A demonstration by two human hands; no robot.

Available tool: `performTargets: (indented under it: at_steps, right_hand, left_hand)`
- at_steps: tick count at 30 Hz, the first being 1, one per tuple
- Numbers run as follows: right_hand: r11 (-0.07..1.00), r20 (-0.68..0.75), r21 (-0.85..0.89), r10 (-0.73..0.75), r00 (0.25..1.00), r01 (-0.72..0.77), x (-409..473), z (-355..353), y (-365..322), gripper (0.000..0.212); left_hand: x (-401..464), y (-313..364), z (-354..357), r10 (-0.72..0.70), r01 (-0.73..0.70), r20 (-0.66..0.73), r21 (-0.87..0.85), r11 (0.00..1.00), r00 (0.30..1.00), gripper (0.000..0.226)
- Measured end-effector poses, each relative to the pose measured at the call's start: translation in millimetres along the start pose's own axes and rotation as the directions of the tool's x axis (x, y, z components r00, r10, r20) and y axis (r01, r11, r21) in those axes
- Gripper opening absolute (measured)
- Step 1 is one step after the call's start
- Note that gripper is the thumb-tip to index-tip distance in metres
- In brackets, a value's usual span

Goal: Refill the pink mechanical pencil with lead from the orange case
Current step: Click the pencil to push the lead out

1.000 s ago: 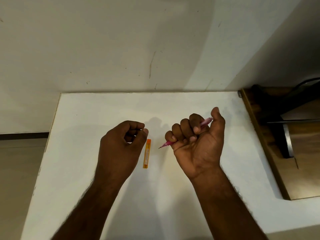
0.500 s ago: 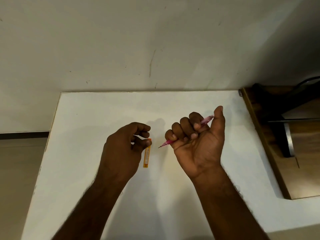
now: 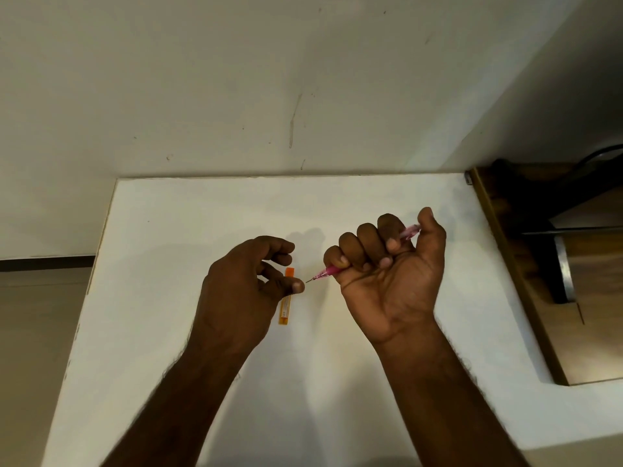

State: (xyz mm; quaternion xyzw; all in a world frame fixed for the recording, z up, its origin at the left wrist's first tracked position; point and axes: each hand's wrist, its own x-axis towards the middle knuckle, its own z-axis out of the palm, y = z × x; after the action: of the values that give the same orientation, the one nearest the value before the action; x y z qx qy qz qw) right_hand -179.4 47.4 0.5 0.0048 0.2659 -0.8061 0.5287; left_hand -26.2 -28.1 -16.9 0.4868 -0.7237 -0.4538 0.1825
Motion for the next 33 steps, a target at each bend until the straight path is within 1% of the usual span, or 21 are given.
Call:
performTargets:
  at_steps: [23, 28, 33]
  right_hand:
    - [1.000, 0.016, -0.011, 0.006, 1.000, -0.006, 0.4, 0.3, -0.8, 0.057]
    - [1.000, -0.010, -0.007, -0.013, 1.000, 0.013, 0.8, -1.2, -2.5, 0.059]
    - [0.999, -0.020, -0.010, -0.033, 0.999, 0.033, 2.9, -3.3, -6.3, 0.055]
  left_hand:
    - [-2.3, 2.2, 3.6, 0.053, -0.053, 0.001, 0.016, 0.998, 0.999, 0.038]
    - [-1.4, -0.5, 3.0, 0.058, -0.058, 0.011, 0.025, 0.998, 0.998, 0.036]
    - [-1.3, -3.4, 1.5, 0.061, -0.062, 0.027, 0.069, 0.996, 0.998, 0.034]
